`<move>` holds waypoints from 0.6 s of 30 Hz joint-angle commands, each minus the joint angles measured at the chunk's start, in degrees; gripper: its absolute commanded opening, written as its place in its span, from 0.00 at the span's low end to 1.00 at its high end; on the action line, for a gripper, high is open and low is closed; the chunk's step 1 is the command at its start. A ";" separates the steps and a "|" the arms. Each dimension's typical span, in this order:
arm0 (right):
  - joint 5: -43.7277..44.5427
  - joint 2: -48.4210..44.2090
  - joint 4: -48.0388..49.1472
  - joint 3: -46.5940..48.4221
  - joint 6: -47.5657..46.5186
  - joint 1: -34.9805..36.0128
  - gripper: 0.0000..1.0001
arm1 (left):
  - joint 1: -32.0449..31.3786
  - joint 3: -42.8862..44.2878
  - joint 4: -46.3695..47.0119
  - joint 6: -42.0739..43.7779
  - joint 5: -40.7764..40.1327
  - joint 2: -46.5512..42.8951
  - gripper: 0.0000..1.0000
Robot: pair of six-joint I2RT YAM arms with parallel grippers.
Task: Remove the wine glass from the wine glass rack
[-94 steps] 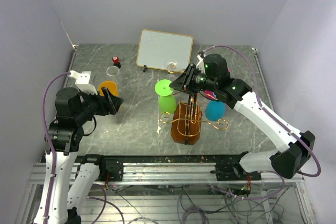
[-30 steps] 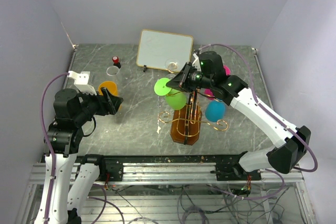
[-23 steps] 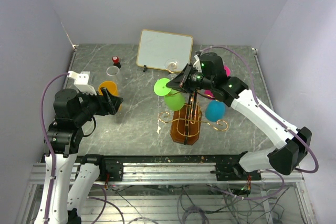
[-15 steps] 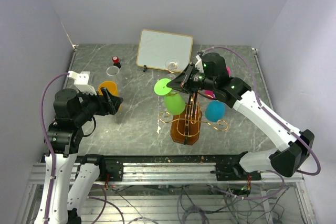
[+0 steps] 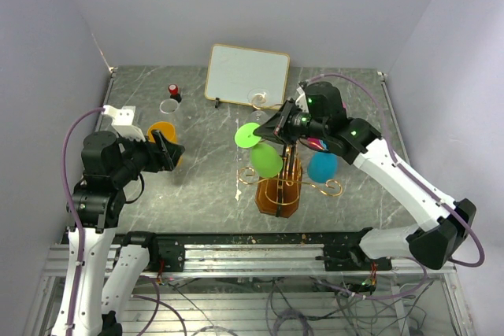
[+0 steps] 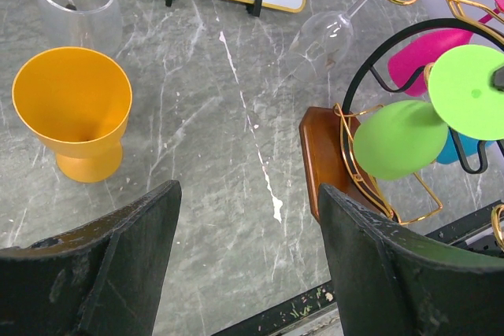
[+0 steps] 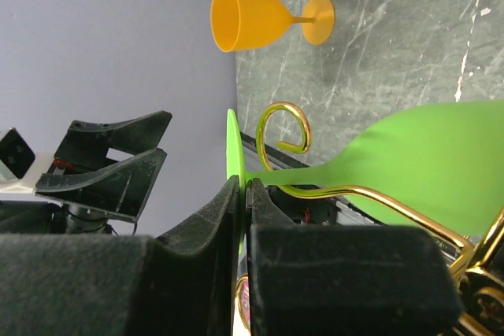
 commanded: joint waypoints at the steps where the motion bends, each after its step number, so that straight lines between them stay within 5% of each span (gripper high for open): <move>1: 2.73 -2.64 0.08 0.23 0.52 0.22 0.04 | 0.79 -0.41 1.59 0.75 1.56 0.07 0.80; 18: 11.98 -6.04 2.82 -1.94 9.10 -0.40 0.04 | 1.09 -0.50 1.58 0.67 1.67 1.05 0.80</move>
